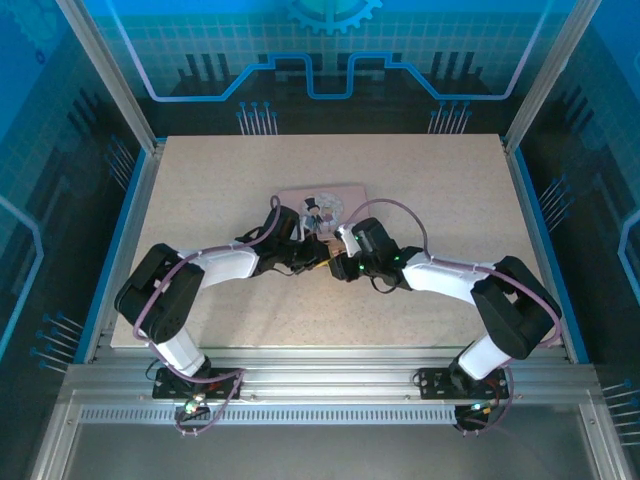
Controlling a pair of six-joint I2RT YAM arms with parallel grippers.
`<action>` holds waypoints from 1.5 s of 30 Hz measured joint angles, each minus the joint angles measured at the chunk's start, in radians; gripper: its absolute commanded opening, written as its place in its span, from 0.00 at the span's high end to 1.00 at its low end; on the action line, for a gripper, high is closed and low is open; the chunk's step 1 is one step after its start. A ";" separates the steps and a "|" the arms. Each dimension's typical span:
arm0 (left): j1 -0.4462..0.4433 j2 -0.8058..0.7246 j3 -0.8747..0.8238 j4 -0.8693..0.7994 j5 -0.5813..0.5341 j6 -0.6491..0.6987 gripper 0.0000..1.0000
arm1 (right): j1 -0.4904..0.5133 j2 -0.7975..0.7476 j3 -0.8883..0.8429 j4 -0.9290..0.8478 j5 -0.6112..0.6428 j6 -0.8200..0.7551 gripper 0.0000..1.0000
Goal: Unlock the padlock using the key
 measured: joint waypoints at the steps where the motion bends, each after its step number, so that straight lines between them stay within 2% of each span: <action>1: 0.000 0.004 -0.002 0.002 0.000 0.009 0.99 | 0.001 -0.002 -0.006 0.000 0.000 0.000 0.69; 6: -0.006 0.026 -0.014 0.010 -0.005 0.045 0.93 | -0.001 -0.022 -0.040 -0.008 0.010 0.001 0.69; 15: -0.006 0.036 -0.036 0.047 -0.019 0.091 0.70 | -0.008 -0.041 -0.046 -0.033 0.035 0.004 0.68; 24: -0.006 0.006 -0.072 0.062 -0.031 0.087 0.67 | -0.008 -0.047 -0.046 -0.053 0.035 0.003 0.68; 33: -0.003 -0.120 -0.143 0.013 -0.051 0.068 0.64 | 0.002 -0.045 -0.037 -0.076 0.068 -0.009 0.65; 39: 0.021 -0.239 -0.172 -0.018 -0.084 0.066 0.58 | 0.022 -0.035 -0.012 -0.075 0.092 -0.008 0.64; 45: 0.019 -0.232 -0.188 0.006 -0.097 0.066 0.49 | 0.020 -0.035 -0.003 -0.075 0.105 -0.005 0.65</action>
